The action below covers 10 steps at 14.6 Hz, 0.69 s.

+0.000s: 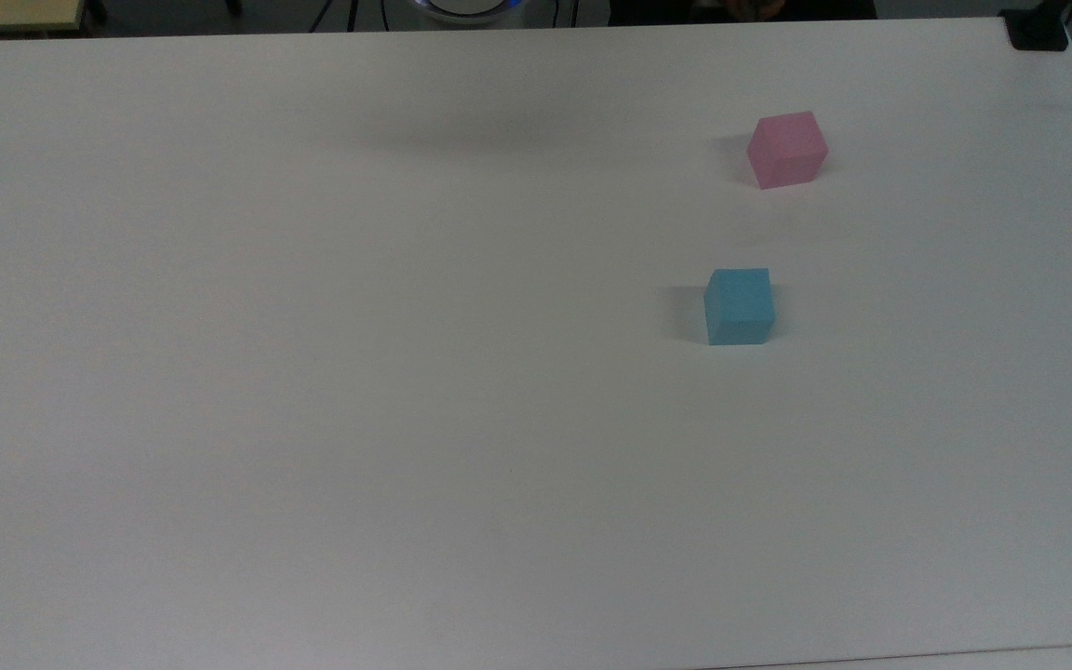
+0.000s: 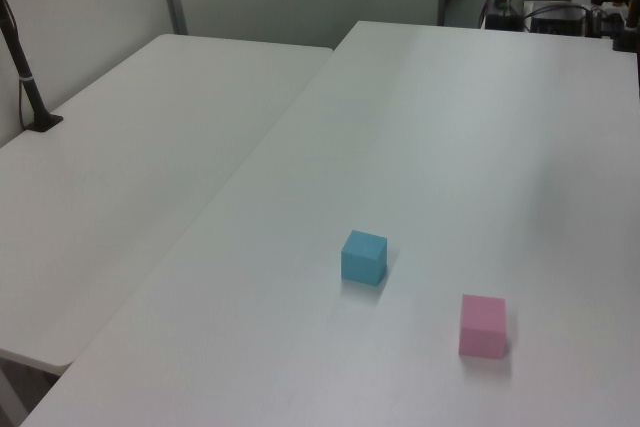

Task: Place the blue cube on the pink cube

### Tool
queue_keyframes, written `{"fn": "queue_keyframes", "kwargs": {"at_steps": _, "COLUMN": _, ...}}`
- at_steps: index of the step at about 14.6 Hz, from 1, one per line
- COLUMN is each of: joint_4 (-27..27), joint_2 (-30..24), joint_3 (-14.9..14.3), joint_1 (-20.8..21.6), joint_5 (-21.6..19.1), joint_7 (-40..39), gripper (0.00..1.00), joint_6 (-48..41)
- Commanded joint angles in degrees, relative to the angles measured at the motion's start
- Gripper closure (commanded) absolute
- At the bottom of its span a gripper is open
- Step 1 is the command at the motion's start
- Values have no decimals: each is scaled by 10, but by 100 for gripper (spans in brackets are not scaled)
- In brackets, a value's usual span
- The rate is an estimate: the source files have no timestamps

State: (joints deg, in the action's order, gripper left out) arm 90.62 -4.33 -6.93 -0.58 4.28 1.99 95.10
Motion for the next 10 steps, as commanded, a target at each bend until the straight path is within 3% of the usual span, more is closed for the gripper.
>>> {"fn": "queue_keyframes", "kwargs": {"at_steps": 1, "joint_4": 11, "joint_2": -13, "joint_3": -13, "joint_1": 29, "joint_5": -3, "joint_7": -82, "gripper": 0, "joint_6": -14}}
{"fn": "queue_keyframes", "kwargs": {"at_steps": 10, "joint_4": 6, "joint_2": -13, "joint_3": -12, "joint_1": 30, "joint_5": -3, "joint_7": -82, "gripper": 0, "joint_6": -38}}
